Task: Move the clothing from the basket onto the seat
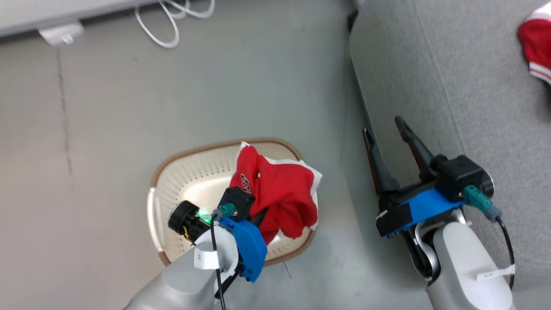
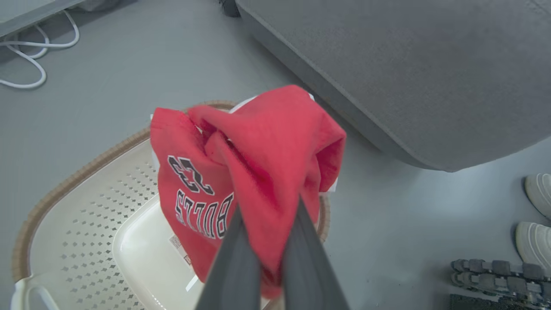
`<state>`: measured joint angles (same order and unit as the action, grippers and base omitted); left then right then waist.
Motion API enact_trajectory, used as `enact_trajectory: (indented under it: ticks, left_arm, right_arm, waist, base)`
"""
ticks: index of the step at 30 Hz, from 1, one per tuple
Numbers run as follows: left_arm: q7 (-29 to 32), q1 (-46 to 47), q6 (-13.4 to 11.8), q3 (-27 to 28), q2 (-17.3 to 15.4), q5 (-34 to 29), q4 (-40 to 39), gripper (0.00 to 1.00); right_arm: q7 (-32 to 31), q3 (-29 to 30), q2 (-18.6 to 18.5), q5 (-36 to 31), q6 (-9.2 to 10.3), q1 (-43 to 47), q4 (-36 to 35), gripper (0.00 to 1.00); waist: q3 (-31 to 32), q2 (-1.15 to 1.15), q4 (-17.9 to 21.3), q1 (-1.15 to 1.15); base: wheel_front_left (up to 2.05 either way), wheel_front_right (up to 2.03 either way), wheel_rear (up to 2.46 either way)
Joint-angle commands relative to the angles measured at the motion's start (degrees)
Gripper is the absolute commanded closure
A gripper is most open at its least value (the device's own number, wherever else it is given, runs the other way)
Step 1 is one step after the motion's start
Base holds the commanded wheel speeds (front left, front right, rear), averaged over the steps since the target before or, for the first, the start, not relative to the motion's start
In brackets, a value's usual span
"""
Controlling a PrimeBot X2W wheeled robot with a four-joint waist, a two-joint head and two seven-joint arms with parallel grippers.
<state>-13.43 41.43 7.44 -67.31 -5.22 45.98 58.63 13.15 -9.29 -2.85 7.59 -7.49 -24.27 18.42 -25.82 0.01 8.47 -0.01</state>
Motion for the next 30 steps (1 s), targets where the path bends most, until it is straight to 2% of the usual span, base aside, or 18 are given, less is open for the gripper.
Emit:
enact_trajectory:
  ticks: [1,7,15,21,30]
  left_arm:
    - [-0.63,-0.89,0.06,-0.99,0.20,1.02,-1.25,1.00]
    - [-1.45,-1.32,0.06,-3.07,0.50,3.54,-5.63,1.00]
    - [-1.84,1.91,0.06,-2.98,0.75,4.21,-10.51,1.00]
    - [-1.83,3.76,0.06,-2.46,0.92,4.87,-13.62,1.00]
    - [-1.84,7.20,0.06,-2.24,1.55,5.93,-15.16,1.00]
  right_arm:
    - [-0.68,0.52,-0.17,-0.41,-0.01,2.31,0.40,0.00]
    - [-2.51,1.26,-0.16,-0.10,-0.01,7.16,0.11,0.00]
    - [-4.94,2.33,-0.12,0.28,-0.01,12.42,-1.47,0.00]
    - [-6.44,2.65,-0.09,0.92,-0.01,16.24,-2.30,0.00]
    - [-8.05,2.22,-0.07,1.32,-0.01,18.23,-4.43,0.00]
  waist:
    - [8.33,-0.01,-4.36,0.01]
    - [15.62,-0.01,-6.68,0.01]
    - [21.83,-0.01,-8.96,0.01]
    - [25.63,-0.01,-10.23,0.01]
    - [27.53,-0.01,-10.87,0.01]
  base:
    - [0.00,0.00,0.00]
    - [0.00,0.00,0.00]
    - [0.00,0.00,0.00]
    - [0.00,0.00,0.00]
    - [0.00,0.00,0.00]
